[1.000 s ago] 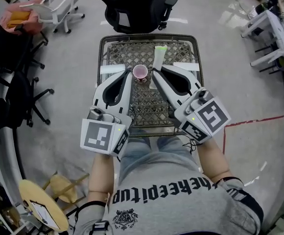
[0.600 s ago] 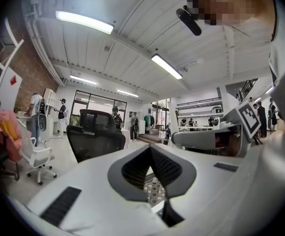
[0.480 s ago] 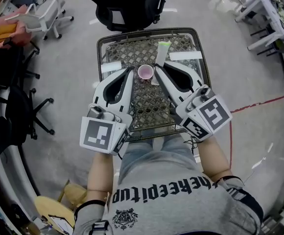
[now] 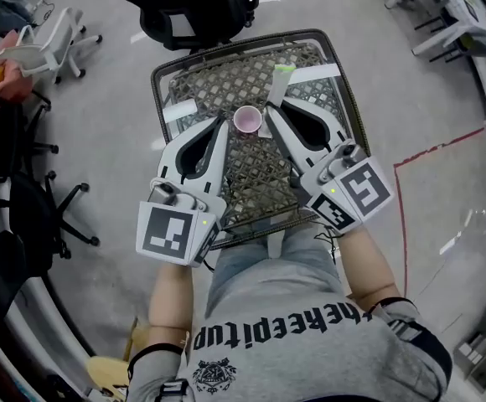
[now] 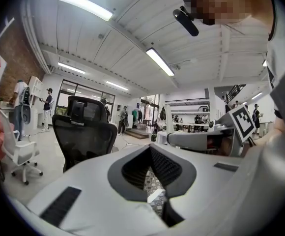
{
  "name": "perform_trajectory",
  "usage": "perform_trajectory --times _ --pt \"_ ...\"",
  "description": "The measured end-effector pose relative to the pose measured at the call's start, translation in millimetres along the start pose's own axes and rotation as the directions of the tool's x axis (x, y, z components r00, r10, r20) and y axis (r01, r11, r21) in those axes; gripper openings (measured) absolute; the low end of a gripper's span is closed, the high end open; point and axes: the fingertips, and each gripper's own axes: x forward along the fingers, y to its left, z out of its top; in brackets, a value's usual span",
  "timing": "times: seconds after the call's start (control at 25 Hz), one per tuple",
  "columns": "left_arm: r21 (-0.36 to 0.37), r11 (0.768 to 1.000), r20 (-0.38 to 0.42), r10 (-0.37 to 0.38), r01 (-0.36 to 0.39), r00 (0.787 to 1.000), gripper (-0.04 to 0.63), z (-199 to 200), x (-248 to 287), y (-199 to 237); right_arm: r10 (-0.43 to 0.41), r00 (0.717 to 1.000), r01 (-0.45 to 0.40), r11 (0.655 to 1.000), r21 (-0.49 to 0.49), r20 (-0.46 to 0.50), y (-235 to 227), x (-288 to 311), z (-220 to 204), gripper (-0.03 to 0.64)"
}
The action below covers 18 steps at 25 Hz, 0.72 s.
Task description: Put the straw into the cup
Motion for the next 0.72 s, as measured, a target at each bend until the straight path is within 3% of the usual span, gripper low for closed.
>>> perform_trajectory --times 0.2,0.44,0.72 --pt "0.003 0.999 -0.063 -0.053 0.054 0.997 0.017 -20 8 -1 -0.041 0.999 0.041 0.999 0.007 -0.011 -13 5 -14 0.060" --pt "-0.020 0.997 -0.056 -0.081 0.080 0.995 0.017 -31 19 6 -0.081 0.997 0.082 0.997 0.015 -0.016 -25 14 -31 0.060" --pt "-0.046 0.991 -0.122 -0.127 0.122 0.984 0.017 -64 21 8 -0.114 0.993 0.115 0.993 0.022 -0.038 -39 26 -61 0.060"
